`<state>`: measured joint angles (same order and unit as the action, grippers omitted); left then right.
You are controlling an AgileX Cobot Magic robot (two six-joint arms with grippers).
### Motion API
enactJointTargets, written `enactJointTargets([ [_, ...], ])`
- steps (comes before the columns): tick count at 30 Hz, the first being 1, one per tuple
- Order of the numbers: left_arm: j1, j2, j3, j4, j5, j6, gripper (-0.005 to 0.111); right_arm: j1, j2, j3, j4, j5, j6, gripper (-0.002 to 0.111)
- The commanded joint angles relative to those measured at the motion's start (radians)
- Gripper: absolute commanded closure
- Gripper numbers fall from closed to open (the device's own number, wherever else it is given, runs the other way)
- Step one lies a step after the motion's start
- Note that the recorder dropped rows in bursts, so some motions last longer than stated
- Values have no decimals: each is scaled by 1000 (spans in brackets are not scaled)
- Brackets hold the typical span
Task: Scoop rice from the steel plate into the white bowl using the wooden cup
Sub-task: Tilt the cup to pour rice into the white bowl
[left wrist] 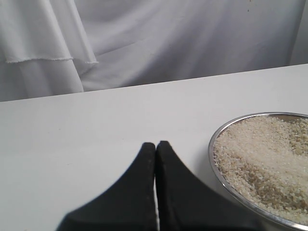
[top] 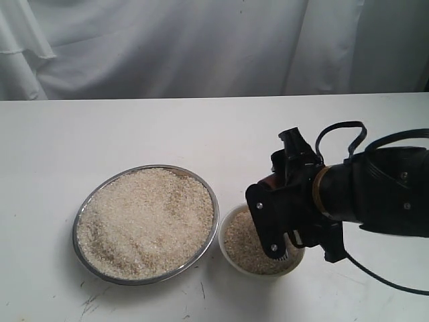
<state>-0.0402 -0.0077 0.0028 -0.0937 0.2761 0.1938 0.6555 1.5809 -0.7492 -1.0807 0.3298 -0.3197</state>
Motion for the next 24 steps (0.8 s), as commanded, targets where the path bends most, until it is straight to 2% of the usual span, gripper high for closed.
enactJointTargets([
  [1,-7,8,-3,-1,-10,-2,107,2,7,-7,-47,36,6,108],
  [24,-7,8,-3,-1,-10,-3,107,77,53,-9,-181,166,10,108],
])
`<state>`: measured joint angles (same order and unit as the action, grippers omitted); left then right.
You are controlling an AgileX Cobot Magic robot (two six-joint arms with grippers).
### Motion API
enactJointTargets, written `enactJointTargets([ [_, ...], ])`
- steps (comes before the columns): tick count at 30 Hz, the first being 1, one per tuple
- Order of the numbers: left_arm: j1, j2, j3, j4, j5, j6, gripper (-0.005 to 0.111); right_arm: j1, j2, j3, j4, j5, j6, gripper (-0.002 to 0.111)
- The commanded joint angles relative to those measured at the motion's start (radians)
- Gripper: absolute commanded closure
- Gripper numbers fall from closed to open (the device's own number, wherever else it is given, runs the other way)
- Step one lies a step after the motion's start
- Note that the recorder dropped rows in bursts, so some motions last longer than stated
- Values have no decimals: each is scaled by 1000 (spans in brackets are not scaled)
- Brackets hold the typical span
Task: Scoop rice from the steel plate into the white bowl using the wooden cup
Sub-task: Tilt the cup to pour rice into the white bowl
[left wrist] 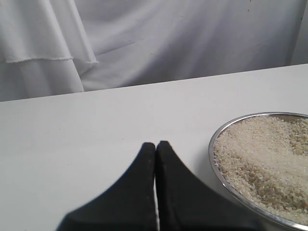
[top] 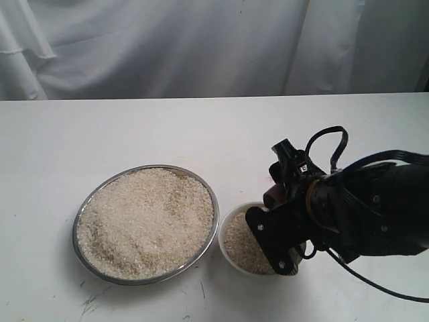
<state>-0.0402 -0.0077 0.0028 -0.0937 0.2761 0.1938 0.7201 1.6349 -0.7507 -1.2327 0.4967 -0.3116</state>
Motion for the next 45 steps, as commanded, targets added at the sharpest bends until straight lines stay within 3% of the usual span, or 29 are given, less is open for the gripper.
enactJointTargets([
  [1,-7,8,-3,-1,-10,-3,107,19,-1,-8,-42,4,8,108],
  [45,-7,8,-3,-1,-10,-3,107,113,22,-11,-356,183,49,108],
])
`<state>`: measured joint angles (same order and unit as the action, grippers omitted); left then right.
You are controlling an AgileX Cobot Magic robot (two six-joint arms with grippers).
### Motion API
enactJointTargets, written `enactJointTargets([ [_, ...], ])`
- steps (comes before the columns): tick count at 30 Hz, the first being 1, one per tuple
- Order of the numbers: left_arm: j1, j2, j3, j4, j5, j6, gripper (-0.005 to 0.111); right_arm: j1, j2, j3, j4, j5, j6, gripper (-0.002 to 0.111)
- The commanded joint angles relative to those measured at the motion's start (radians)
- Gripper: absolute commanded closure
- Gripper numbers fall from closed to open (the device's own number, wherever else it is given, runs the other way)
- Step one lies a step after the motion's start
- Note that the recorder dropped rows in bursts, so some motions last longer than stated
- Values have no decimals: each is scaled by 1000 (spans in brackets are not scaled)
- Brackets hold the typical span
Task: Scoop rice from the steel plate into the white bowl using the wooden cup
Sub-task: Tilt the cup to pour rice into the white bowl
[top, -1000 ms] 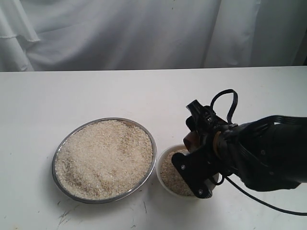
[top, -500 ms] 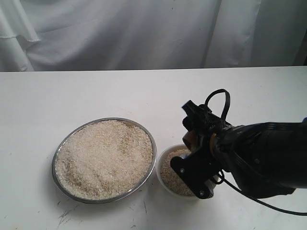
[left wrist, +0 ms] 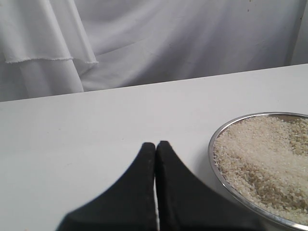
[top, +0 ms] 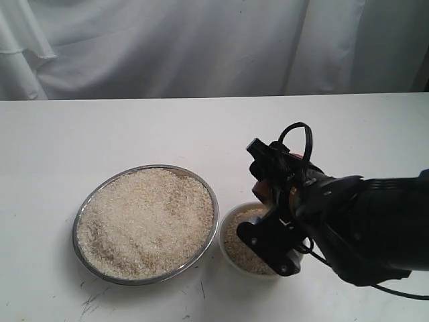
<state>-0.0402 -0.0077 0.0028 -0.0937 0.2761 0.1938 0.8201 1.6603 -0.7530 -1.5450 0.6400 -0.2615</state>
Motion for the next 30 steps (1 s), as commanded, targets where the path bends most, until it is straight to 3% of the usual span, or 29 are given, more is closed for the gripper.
enactJointTargets([
  [1,-7,8,-3,-1,-10,-3,107,15,-3,-9,-51,47,-1,108],
  [30,-7,8,-3,-1,-10,-4,107,94,-3,-7,-168,179,-92,108],
])
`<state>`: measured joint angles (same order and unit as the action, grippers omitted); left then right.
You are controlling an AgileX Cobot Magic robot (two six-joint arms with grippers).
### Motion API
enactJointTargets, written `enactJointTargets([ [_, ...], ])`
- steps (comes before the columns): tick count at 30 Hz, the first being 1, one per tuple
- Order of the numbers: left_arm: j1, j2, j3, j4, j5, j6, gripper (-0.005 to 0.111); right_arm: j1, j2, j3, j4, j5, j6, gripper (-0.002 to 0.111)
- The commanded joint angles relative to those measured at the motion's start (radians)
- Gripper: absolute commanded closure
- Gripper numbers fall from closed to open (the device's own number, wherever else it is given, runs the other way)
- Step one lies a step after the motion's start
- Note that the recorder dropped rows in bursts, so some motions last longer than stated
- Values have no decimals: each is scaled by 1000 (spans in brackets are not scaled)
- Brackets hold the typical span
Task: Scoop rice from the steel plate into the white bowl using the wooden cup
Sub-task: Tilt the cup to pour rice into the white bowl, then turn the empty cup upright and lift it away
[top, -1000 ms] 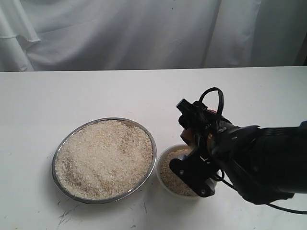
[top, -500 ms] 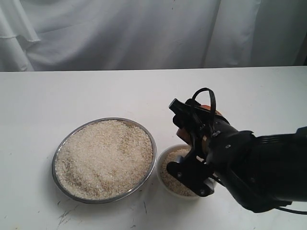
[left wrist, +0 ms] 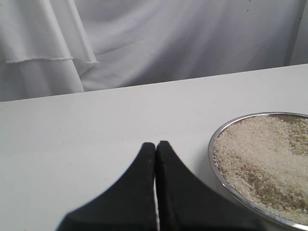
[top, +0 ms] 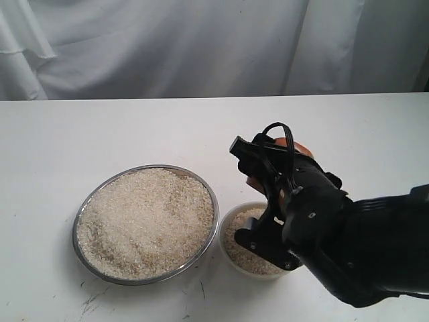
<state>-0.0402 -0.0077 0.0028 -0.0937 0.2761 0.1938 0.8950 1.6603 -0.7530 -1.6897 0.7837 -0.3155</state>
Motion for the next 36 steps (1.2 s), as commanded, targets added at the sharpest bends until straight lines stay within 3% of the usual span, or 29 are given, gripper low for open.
enactJointTargets([
  [1,-7,8,-3,-1,-10,-4,107,21,-3,-7,-23,43,-46,108],
  [17,-7,8,-3,-1,-10,-2,107,41,-3,-7,3,65,-100,108],
  [24,-7,8,-3,-1,-10,-4,107,38,-45,-7,163,45,-84,108],
  [31,-7,8,-3,-1,-10,-2,107,31,-139,-7,322,-33,68,108],
  [36,-7,8,-3,-1,-10,-2,107,-1,-217,-7,463,-117,286,108],
])
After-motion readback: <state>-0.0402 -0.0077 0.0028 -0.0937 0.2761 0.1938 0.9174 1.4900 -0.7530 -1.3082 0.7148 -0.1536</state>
